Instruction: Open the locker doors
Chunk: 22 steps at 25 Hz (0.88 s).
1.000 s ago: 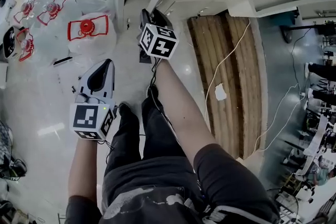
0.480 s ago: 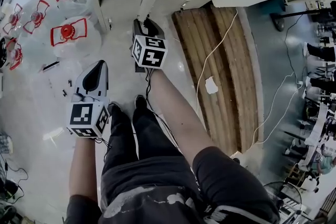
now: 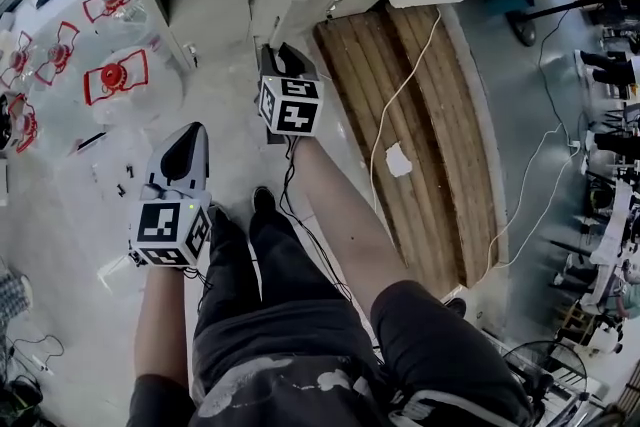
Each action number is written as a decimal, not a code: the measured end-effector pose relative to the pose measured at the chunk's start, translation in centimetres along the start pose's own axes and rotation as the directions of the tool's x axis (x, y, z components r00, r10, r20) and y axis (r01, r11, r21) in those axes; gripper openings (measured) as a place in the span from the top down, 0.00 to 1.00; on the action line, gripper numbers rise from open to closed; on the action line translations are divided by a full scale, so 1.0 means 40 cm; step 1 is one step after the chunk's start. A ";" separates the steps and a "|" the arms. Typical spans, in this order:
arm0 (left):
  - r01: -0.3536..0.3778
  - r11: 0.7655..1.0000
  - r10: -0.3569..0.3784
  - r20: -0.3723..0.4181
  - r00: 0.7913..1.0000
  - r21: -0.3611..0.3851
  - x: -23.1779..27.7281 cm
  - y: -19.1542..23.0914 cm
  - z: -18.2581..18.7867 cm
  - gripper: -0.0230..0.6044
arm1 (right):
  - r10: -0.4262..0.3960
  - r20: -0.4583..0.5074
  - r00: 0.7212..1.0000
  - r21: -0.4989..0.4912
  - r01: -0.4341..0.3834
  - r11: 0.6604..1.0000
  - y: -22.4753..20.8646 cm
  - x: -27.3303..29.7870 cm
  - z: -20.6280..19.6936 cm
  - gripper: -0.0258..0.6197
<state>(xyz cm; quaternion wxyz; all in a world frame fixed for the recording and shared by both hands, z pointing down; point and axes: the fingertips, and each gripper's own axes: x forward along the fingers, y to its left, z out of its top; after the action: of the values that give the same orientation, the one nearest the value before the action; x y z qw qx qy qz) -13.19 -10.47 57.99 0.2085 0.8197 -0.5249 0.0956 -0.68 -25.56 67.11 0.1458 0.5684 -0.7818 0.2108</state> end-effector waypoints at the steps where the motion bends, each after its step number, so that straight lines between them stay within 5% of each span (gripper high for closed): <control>1: 0.003 1.000 -0.003 0.000 1.000 0.002 0.005 -0.007 0.002 0.95 | 0.006 -0.002 1.000 -0.004 -0.006 1.000 -0.006 -0.001 0.001 0.78; 22: 0.050 0.999 -0.050 -0.025 0.998 0.014 0.155 -0.128 0.004 0.95 | 0.058 0.036 0.998 -0.122 -0.053 0.991 -0.196 -0.006 0.026 0.79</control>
<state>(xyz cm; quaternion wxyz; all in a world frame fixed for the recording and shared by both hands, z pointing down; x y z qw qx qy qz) -5.93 -13.77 58.93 0.2114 0.8328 -0.5010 0.1041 6.86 -27.95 67.36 0.1587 0.5407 -0.8113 0.1556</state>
